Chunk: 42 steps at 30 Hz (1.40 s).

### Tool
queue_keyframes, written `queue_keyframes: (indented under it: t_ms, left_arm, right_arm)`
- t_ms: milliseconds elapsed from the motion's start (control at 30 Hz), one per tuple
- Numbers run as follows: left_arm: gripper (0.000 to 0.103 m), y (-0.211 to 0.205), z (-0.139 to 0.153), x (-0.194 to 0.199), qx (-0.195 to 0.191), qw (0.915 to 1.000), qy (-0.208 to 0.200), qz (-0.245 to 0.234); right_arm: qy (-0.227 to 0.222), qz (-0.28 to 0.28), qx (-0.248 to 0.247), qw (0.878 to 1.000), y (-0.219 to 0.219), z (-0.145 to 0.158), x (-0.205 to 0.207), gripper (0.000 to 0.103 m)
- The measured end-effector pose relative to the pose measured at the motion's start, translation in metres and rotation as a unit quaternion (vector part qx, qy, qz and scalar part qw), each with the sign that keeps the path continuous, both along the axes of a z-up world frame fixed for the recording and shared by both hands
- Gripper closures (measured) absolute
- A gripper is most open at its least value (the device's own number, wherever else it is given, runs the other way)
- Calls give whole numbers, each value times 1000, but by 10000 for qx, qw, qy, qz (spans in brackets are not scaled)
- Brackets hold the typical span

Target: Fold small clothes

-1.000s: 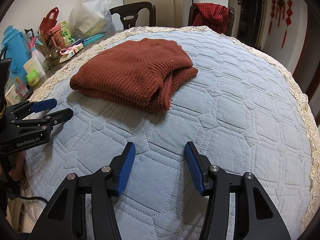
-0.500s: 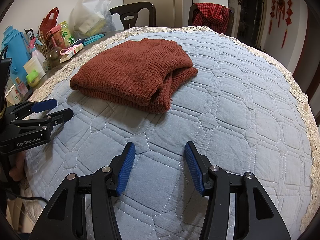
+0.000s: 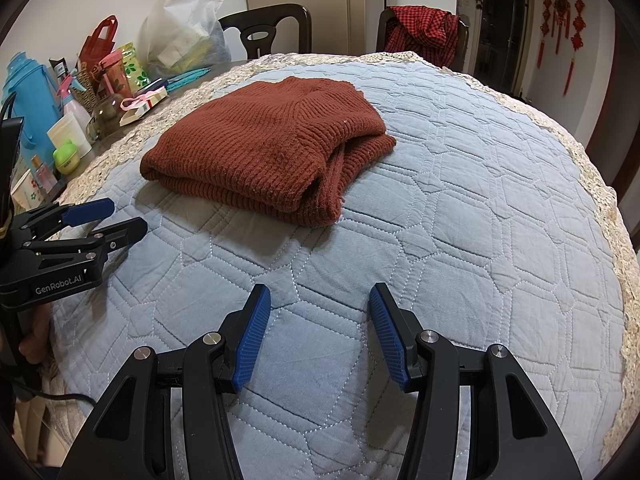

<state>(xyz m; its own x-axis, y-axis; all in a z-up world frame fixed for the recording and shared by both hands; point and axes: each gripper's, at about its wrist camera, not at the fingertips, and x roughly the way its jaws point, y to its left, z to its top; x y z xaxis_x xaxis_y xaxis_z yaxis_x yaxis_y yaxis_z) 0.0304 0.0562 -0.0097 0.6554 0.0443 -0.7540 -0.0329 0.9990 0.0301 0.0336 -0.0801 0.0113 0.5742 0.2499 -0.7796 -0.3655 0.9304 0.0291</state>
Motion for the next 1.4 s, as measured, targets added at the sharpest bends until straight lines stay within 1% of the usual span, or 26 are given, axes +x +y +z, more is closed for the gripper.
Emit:
queue_keyframes:
  t_ms: [1400]
  left_arm:
    - [34, 0, 0, 0, -10, 10000, -3, 3]
  right_arm:
    - [-2, 1, -13, 10000, 3, 0, 1, 50]
